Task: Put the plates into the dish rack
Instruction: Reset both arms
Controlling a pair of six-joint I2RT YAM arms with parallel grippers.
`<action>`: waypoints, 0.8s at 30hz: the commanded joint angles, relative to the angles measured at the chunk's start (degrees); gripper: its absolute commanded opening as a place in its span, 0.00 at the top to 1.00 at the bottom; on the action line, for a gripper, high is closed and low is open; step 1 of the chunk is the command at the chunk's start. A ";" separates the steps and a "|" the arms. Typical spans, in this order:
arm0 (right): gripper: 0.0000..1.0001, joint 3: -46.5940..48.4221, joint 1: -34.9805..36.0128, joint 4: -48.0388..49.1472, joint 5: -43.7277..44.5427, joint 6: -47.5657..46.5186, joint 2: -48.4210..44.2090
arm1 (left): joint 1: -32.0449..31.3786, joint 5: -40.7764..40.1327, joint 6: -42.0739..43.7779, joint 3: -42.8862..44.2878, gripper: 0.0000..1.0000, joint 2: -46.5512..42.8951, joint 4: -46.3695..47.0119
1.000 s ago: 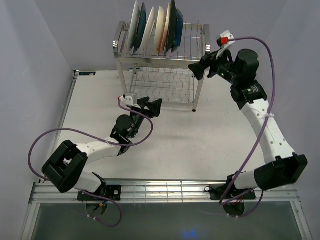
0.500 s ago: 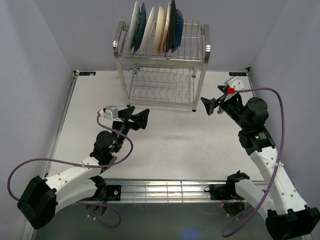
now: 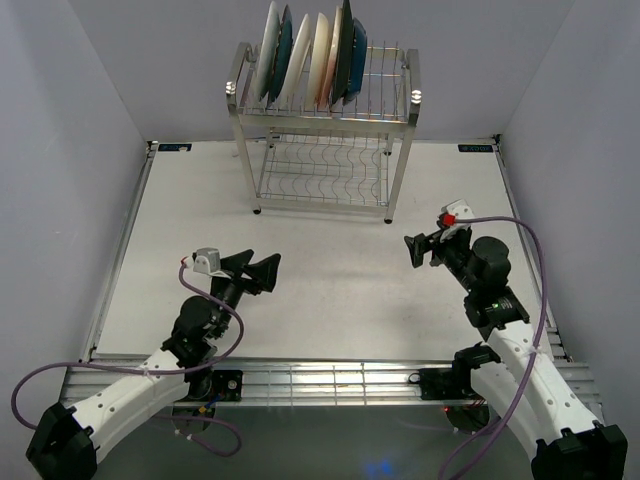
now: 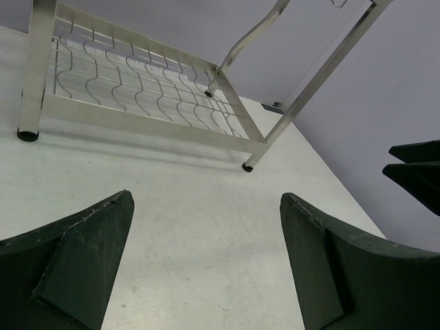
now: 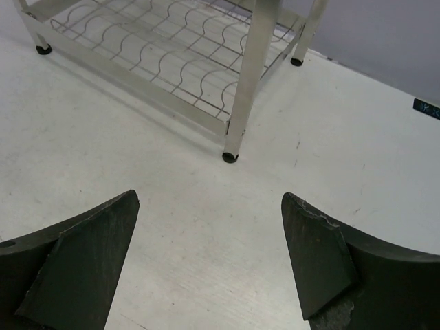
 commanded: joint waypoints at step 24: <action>0.10 -15.70 -0.06 12.37 5.04 1.73 -7.08 | 0.04 -0.96 -3.38 -10.35 0.02 -8.13 -6.24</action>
